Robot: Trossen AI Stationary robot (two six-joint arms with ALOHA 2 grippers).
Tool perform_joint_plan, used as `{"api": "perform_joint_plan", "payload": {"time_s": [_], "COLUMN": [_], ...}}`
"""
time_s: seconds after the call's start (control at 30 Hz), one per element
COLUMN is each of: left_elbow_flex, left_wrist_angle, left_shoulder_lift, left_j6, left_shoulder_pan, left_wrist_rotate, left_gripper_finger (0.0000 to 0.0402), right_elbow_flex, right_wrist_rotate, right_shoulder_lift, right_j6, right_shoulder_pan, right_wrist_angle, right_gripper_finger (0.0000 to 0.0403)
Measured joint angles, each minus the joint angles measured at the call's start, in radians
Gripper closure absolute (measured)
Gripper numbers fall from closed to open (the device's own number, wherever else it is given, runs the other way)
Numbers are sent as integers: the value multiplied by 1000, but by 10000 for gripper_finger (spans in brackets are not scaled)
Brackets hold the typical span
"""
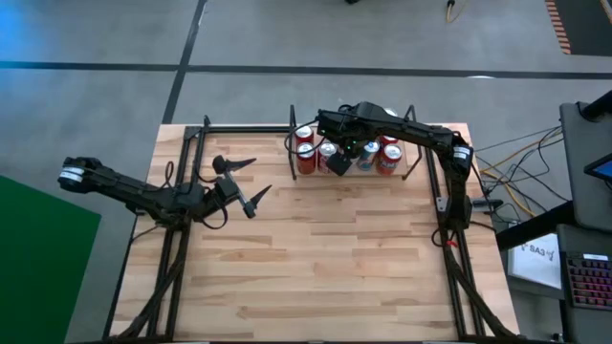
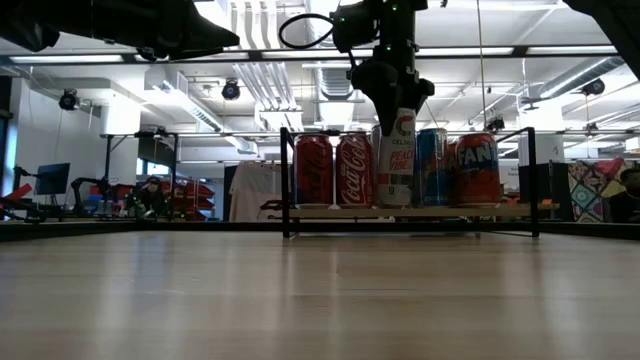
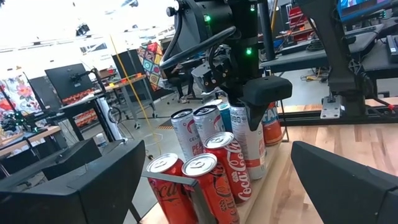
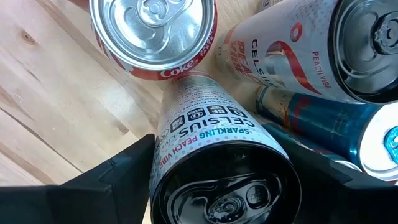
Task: Place canned beverage on shelf
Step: Put the white and pink soda can on the shelf
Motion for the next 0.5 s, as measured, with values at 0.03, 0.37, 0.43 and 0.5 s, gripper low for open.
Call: {"api": "perform_joint_plan", "payload": {"time_s": [0.03, 0.37, 0.43, 0.5], "left_elbow_flex": [0, 0, 0, 0], "left_wrist_angle": [0, -2, -2, -2], "left_shoulder_lift": [0, 0, 0, 0], "left_j6": [-2, -8, -8, -8], "left_shoulder_pan": [0, 0, 0, 0], "left_wrist_rotate": [0, 0, 0, 0], "left_gripper_finger": [12, 12, 12, 12], "right_elbow_flex": [0, 0, 0, 0], "right_wrist_rotate": [0, 0, 0, 0], "right_shoulder_lift": [0, 0, 0, 0], "right_j6": [0, 2, 2, 1], "right_shoulder_pan": [0, 0, 0, 0], "right_wrist_angle": [0, 3, 2, 0], "right_gripper_finger": [124, 124, 124, 124]}}
